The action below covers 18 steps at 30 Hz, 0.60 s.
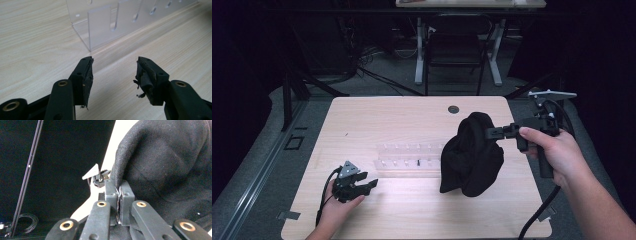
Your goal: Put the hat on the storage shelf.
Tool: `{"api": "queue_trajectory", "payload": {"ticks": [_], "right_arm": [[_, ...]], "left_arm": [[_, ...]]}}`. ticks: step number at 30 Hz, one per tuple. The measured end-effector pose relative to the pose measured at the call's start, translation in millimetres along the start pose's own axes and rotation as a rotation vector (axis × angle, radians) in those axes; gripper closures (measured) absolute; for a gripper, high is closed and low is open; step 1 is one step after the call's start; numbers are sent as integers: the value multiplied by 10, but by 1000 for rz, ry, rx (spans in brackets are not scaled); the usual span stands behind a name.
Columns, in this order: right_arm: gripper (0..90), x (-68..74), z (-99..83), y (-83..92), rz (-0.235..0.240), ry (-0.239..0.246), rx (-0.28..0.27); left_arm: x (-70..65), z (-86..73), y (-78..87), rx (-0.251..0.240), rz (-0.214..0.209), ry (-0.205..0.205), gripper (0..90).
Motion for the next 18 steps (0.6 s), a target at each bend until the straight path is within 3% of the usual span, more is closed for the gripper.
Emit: {"api": "queue_trajectory", "payload": {"ticks": [18], "right_arm": [[881, 103, 264, -192, 25, 23, -37]], "left_arm": [[5, 1, 5, -12, -2, 7, 468]]}}
Point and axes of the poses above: each handheld gripper's, and its own axes: y roughly backward along the jaws, z roughly out of its top, x roughly to its left, the point moved 1 cm from there along -y, roughly forward along the jaws, and after that the axes turned 1 degree about -z, right-handed, at the moved point
